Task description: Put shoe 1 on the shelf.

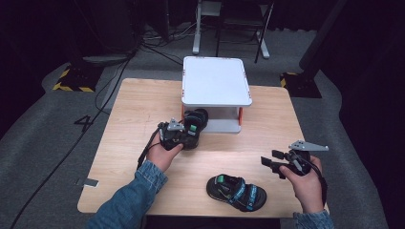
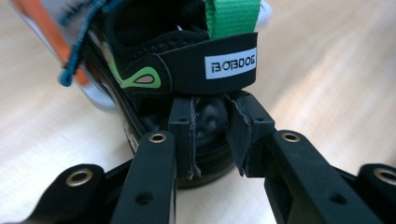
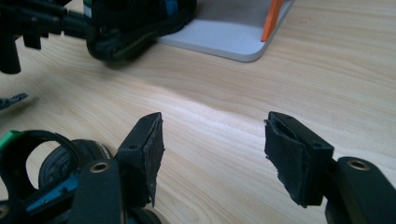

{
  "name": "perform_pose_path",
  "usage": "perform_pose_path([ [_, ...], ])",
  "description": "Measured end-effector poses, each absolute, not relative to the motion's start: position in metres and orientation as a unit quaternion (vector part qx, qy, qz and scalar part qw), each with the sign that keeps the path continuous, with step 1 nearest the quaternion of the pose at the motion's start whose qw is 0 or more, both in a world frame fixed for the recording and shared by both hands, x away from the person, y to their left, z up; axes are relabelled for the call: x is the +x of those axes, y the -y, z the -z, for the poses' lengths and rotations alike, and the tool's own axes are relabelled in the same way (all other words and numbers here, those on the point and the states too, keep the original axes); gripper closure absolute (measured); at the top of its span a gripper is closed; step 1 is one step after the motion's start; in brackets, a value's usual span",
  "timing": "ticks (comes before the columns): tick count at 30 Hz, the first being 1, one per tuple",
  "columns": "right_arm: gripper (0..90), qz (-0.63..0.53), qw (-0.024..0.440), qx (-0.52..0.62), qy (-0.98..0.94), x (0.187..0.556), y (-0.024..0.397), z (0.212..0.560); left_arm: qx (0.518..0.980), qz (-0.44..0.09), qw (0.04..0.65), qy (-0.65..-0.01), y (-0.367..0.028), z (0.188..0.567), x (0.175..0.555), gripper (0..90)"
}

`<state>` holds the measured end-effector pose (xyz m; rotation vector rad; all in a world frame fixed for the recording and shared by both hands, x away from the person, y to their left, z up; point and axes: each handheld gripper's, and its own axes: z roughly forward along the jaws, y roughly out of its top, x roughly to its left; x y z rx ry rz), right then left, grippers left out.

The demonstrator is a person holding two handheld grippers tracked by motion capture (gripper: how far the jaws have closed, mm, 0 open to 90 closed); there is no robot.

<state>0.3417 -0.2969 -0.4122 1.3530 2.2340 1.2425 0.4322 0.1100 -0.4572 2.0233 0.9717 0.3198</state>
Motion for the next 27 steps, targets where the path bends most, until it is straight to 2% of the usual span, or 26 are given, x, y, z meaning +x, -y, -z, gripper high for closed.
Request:
perform_pose_path([
  [8, 38.1, -0.421, 0.136, 0.481, -0.757, 0.330, 0.311, 0.415, 0.807, -0.118, 0.426, -0.392, -0.095, 0.464, 0.455, 69.4],
  [12, 38.1, -0.417, 0.139, 0.494, -0.751, 0.323, 0.319, 0.418, 0.798, -0.106, 0.453, -0.383, -0.080, 0.470, 0.467, 67.0],
  [18, 38.1, -0.415, 0.141, 0.499, -0.747, 0.319, 0.324, 0.418, 0.795, -0.105, 0.469, -0.370, -0.069, 0.474, 0.469, 56.2],
  [19, 38.1, -0.416, 0.140, 0.500, -0.747, 0.319, 0.325, 0.418, 0.798, -0.105, 0.466, -0.366, -0.067, 0.473, 0.467, 49.9],
  [22, 38.1, -0.417, 0.140, 0.500, -0.746, 0.320, 0.324, 0.417, 0.802, -0.104, 0.461, -0.365, -0.069, 0.471, 0.462, 43.4],
  [26, 38.1, -0.420, 0.139, 0.493, -0.749, 0.323, 0.319, 0.416, 0.817, -0.104, 0.447, -0.349, -0.081, 0.460, 0.447, 48.4],
  [27, 38.1, -0.421, 0.135, 0.487, -0.753, 0.326, 0.315, 0.415, 0.822, -0.088, 0.437, -0.353, -0.087, 0.458, 0.443, 54.6],
])
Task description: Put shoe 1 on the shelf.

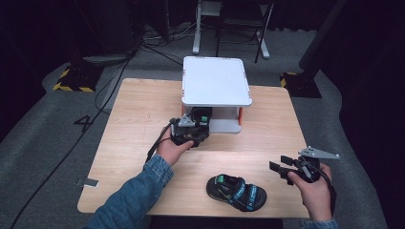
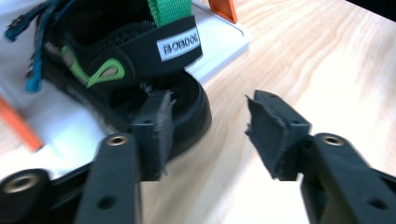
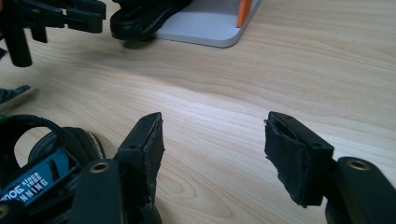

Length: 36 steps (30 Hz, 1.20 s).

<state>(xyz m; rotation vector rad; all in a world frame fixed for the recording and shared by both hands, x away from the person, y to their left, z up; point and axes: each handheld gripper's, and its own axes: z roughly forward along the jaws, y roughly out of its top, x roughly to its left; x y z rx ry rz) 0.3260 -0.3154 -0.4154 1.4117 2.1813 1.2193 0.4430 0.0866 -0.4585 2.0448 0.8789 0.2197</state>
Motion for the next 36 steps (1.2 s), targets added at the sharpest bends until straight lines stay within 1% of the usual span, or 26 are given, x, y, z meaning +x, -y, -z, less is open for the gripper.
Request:
perform_pose_path([
  [1, 38.1, -0.421, 0.135, 0.487, -0.753, 0.326, 0.315, 0.415, 0.822, -0.088, 0.437, -0.353, -0.087, 0.458, 0.443, 56.0],
  [3, 38.1, -0.419, 0.130, 0.482, -0.758, 0.330, 0.310, 0.417, 0.832, -0.061, 0.421, -0.357, -0.085, 0.469, 0.444, 59.3],
  [6, 38.0, -0.419, 0.126, 0.479, -0.761, 0.331, 0.306, 0.417, 0.838, -0.047, 0.414, -0.352, -0.081, 0.477, 0.446, 60.8],
  [7, 38.0, -0.419, 0.126, 0.479, -0.761, 0.331, 0.306, 0.417, 0.838, -0.048, 0.416, -0.349, -0.078, 0.480, 0.448, 60.8],
  [9, 38.1, -0.419, 0.129, 0.480, -0.760, 0.328, 0.308, 0.418, 0.831, -0.030, 0.435, -0.345, -0.074, 0.484, 0.457, 63.8],
  [12, 38.0, -0.416, 0.131, 0.488, -0.756, 0.325, 0.312, 0.418, 0.826, -0.020, 0.449, -0.339, -0.067, 0.487, 0.463, 63.6],
  [13, 38.0, -0.416, 0.132, 0.491, -0.754, 0.323, 0.314, 0.418, 0.826, -0.024, 0.453, -0.333, -0.063, 0.488, 0.465, 62.8],
  [14, 38.0, -0.414, 0.136, 0.495, -0.752, 0.320, 0.318, 0.419, 0.827, -0.041, 0.452, -0.330, -0.055, 0.489, 0.470, 60.0],
  [16, 38.0, -0.413, 0.137, 0.500, -0.749, 0.315, 0.322, 0.420, 0.824, -0.063, 0.455, -0.332, -0.049, 0.490, 0.475, 57.1],
  [19, 38.1, -0.412, 0.138, 0.505, -0.746, 0.312, 0.326, 0.421, 0.816, -0.075, 0.461, -0.339, -0.046, 0.493, 0.481, 55.2],
  [22, 38.0, -0.412, 0.141, 0.513, -0.740, 0.306, 0.332, 0.421, 0.809, -0.102, 0.465, -0.345, -0.050, 0.497, 0.491, 51.5],
  [25, 38.0, -0.411, 0.142, 0.515, -0.739, 0.305, 0.334, 0.421, 0.808, -0.109, 0.461, -0.351, -0.054, 0.498, 0.494, 50.2],
  [26, 38.0, -0.411, 0.142, 0.515, -0.739, 0.305, 0.333, 0.421, 0.806, -0.108, 0.460, -0.357, -0.054, 0.499, 0.494, 48.5],
  [29, 38.0, -0.412, 0.141, 0.511, -0.741, 0.305, 0.330, 0.420, 0.806, -0.113, 0.463, -0.350, -0.054, 0.498, 0.492, 40.9],
  [30, 37.8, -0.413, 0.141, 0.508, -0.742, 0.306, 0.328, 0.420, 0.814, -0.113, 0.455, -0.343, -0.054, 0.496, 0.487, 35.5],
  [33, 37.9, -0.414, 0.140, 0.505, -0.744, 0.308, 0.326, 0.419, 0.815, -0.106, 0.456, -0.340, -0.056, 0.492, 0.482, 36.1],
  [36, 37.1, -0.414, 0.138, 0.500, -0.748, 0.312, 0.324, 0.419, 0.816, -0.109, 0.454, -0.341, -0.063, 0.482, 0.474, 34.3],
])
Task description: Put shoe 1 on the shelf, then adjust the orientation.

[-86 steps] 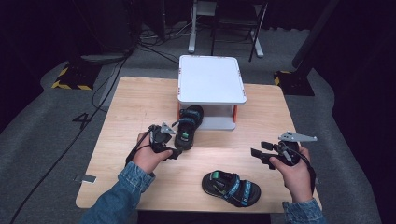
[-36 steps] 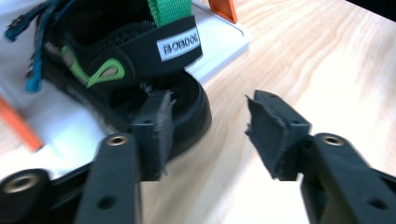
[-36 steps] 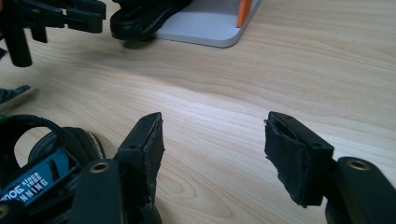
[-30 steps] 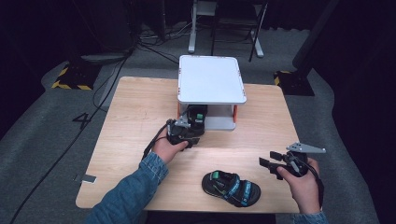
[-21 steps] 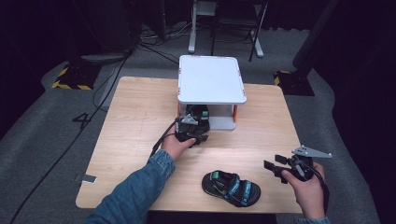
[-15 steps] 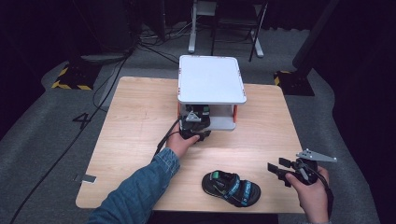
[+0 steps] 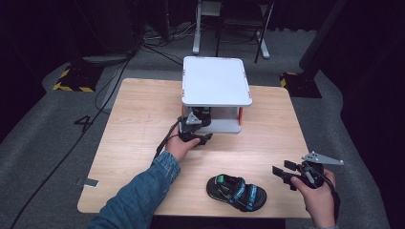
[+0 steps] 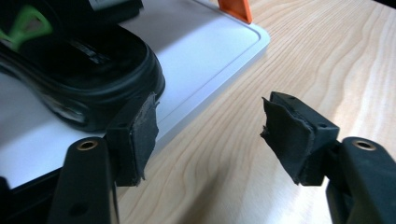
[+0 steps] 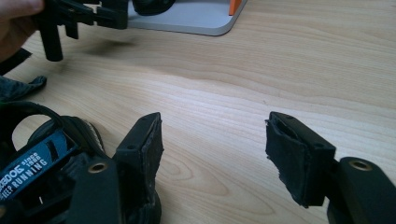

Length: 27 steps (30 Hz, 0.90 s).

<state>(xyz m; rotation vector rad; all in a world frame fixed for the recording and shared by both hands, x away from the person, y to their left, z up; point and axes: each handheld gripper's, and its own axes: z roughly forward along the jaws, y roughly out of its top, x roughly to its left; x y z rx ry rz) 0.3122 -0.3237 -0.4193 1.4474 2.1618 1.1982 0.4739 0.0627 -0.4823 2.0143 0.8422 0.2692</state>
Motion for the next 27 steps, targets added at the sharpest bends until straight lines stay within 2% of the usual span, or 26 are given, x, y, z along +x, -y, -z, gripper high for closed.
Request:
perform_pose_path([
  [7, 37.1, -0.421, 0.136, 0.489, -0.752, 0.322, 0.316, 0.416, 0.809, -0.106, 0.478, -0.326, -0.085, 0.444, 0.439, 33.5],
  [10, 37.1, -0.424, 0.134, 0.482, -0.755, 0.326, 0.313, 0.413, 0.802, -0.127, 0.479, -0.333, -0.099, 0.425, 0.424, 31.8],
  [27, 36.0, -0.432, 0.117, 0.442, -0.778, 0.347, 0.284, 0.405, 0.813, -0.142, 0.433, -0.361, -0.151, 0.415, 0.395, 29.5],
])
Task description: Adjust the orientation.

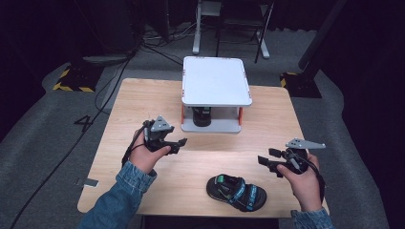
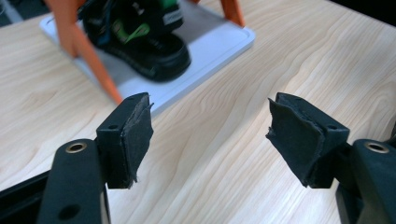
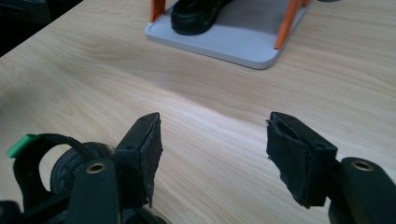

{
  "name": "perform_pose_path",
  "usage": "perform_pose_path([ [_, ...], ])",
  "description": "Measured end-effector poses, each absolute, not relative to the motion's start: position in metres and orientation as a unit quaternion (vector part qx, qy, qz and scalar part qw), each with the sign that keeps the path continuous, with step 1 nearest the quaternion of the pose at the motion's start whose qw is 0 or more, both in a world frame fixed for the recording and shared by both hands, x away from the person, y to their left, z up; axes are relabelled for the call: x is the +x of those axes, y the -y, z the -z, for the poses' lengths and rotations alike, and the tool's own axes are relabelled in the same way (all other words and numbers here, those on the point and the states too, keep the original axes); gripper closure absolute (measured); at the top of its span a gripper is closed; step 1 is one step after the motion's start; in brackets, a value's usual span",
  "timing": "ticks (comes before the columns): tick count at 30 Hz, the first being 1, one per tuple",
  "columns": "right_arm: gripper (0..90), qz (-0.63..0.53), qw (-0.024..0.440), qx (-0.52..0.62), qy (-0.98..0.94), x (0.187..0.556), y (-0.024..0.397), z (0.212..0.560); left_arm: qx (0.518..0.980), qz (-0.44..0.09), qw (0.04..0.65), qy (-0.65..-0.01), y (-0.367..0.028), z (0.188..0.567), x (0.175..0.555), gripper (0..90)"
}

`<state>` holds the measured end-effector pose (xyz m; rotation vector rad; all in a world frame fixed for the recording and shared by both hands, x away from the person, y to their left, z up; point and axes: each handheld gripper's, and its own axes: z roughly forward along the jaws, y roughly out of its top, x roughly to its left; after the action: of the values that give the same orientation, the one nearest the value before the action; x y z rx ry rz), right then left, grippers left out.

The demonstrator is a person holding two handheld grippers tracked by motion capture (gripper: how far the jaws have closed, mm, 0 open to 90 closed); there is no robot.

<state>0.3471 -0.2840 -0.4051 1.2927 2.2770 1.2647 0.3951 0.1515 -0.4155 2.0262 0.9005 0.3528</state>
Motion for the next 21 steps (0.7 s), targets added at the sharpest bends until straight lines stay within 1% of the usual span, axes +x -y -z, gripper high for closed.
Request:
perform_pose_path([
  [2, 35.6, -0.430, 0.106, 0.427, -0.788, 0.351, 0.275, 0.403, 0.812, -0.143, 0.430, -0.367, -0.158, 0.417, 0.393, 28.9],
  [9, 34.9, -0.421, 0.094, 0.396, -0.811, 0.356, 0.256, 0.399, 0.810, -0.146, 0.412, -0.391, -0.180, 0.423, 0.386, 28.2],
  [11, 34.9, -0.416, 0.086, 0.386, -0.819, 0.357, 0.251, 0.398, 0.810, -0.147, 0.406, -0.398, -0.186, 0.425, 0.384, 28.1],
  [12, 34.9, -0.403, 0.071, 0.371, -0.833, 0.356, 0.245, 0.397, 0.807, -0.144, 0.406, -0.405, -0.191, 0.427, 0.383, 28.1],
  [14, 35.3, -0.399, 0.071, 0.356, -0.842, 0.355, 0.240, 0.395, 0.808, -0.151, 0.398, -0.407, -0.197, 0.429, 0.382, 28.1],
  [18, 35.5, -0.392, 0.062, 0.338, -0.854, 0.354, 0.233, 0.392, 0.804, -0.148, 0.397, -0.418, -0.203, 0.431, 0.381, 28.1],
  [21, 36.6, -0.375, 0.043, 0.315, -0.871, 0.352, 0.223, 0.393, 0.800, -0.149, 0.398, -0.425, -0.206, 0.433, 0.380, 28.1],
])
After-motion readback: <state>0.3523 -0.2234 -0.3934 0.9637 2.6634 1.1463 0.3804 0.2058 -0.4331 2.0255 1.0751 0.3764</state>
